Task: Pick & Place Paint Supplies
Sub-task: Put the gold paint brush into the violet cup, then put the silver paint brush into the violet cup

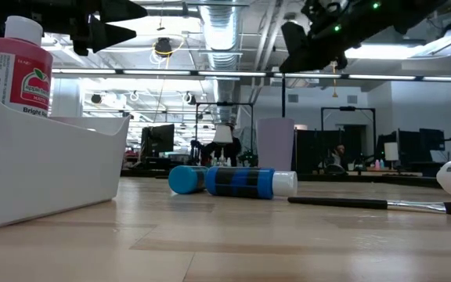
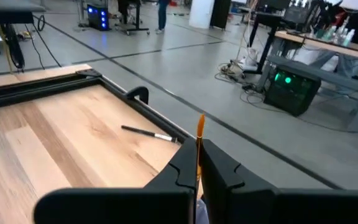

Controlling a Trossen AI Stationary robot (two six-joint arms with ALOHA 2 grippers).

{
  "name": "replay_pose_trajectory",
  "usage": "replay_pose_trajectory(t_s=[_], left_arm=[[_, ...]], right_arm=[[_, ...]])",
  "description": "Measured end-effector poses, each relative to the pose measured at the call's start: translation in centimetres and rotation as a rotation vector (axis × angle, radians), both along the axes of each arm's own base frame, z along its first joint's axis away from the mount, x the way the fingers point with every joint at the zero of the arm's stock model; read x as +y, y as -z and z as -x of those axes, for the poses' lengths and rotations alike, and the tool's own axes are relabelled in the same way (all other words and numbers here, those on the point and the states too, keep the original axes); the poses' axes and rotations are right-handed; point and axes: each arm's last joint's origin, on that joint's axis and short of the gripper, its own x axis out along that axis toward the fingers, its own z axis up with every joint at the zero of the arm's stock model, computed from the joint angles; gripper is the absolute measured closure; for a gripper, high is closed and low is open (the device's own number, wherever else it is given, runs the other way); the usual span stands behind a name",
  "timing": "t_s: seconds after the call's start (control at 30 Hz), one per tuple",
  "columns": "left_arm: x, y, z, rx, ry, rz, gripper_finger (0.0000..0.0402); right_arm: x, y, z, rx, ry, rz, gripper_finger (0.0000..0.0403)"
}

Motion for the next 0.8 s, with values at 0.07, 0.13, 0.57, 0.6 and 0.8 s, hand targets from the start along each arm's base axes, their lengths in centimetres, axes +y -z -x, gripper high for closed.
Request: replay_pose_trajectory(t_s=[0.07, 0.13, 0.57, 0.6, 0.8], left_arm=[[0.0, 0.0, 0.0, 0.000, 0.000, 0.000, 0.0060], [0.0, 0.0, 0.0, 0.001, 0.001, 0.000, 0.0060], [0.0, 0.0, 0.0, 0.001, 0.003, -0.002, 0.0060], [0.0, 0.0, 0.0, 0.001, 0.003, -0.002, 0.0060], [0.0, 0.0, 0.0, 0.001, 0.003, -0.001, 0.0060]], right_arm=[[-0.3, 0.7, -0.3, 0.016, 0.015, -0.011, 0.0403], [-0.7, 1.2, -0.6, 0.027, 0.031, -0.020, 0.0403], [-1.1, 2.1, -1.1, 0.028, 0.051, -0.034, 0.0349], [-1.1, 2.1, -1.1, 0.028, 0.051, -0.034, 0.0343], [-1.1, 2.1, -1.1, 0.028, 0.050, -0.034, 0.0316]])
